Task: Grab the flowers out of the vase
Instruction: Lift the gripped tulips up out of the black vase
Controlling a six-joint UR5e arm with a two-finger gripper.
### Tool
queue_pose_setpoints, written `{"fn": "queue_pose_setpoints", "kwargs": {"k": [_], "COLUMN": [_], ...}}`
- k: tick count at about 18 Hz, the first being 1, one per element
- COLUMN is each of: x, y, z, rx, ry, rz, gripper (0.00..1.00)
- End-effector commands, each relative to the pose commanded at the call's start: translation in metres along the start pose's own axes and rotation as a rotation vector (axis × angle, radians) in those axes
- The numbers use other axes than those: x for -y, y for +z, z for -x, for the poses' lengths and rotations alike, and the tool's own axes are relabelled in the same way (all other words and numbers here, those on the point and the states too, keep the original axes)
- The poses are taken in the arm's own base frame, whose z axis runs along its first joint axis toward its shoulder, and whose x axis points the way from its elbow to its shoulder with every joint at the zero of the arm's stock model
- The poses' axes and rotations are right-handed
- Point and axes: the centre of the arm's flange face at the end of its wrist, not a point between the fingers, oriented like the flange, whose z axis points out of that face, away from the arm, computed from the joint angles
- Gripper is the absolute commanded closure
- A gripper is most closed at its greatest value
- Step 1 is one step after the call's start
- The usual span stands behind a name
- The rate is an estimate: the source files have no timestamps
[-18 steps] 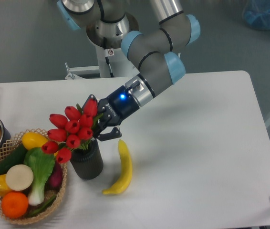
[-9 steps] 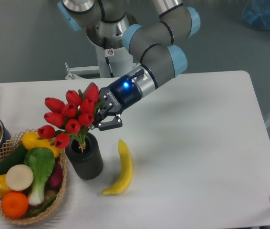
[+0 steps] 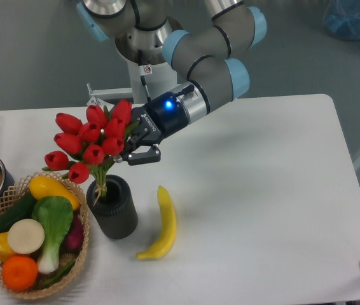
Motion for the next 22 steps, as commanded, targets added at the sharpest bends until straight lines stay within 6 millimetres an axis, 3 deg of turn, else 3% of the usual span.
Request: {"fn": "queue_pose_setpoints", "kwargs": {"k": [4,10,22], "x": [0.007,0.035,0.051], "y": [-0.004,-0.026,-0.034], "z": [-0.001,0.004,0.0], "rx": [0.008,0.04,0.02], "ry": [0.011,-0.038,-0.084], "rz": [-0.002,-0.038,-0.128], "gripper": [0.58,0.58,0.58]}}
